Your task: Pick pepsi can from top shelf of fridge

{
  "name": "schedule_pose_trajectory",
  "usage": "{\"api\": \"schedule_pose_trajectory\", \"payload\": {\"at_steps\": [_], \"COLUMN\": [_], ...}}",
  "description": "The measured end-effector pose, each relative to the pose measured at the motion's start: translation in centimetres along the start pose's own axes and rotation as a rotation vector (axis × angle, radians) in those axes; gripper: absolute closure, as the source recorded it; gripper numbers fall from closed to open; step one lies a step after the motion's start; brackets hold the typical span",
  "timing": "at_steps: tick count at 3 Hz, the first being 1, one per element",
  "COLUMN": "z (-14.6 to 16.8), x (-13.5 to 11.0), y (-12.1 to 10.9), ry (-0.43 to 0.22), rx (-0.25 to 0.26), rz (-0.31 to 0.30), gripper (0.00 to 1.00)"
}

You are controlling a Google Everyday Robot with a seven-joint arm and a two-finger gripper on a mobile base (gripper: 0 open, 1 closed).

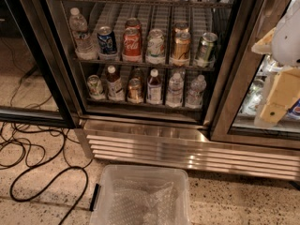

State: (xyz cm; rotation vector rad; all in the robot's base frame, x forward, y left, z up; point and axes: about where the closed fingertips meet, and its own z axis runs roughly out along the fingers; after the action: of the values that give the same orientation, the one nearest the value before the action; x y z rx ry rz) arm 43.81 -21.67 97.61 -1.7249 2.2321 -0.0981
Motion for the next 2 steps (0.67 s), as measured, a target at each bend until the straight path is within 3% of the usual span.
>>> {"api": "schedule_pose_trajectory", "payload": {"at_steps": [1, 2], "z": [0.0, 0.4], "x": [0.0, 0.0], "y": [0.0, -1.1], "ry": [0.0, -0.004], "rx": [0.0, 0.049], "rz": [0.0, 0.096], "gripper": [0.0, 0.0]}}
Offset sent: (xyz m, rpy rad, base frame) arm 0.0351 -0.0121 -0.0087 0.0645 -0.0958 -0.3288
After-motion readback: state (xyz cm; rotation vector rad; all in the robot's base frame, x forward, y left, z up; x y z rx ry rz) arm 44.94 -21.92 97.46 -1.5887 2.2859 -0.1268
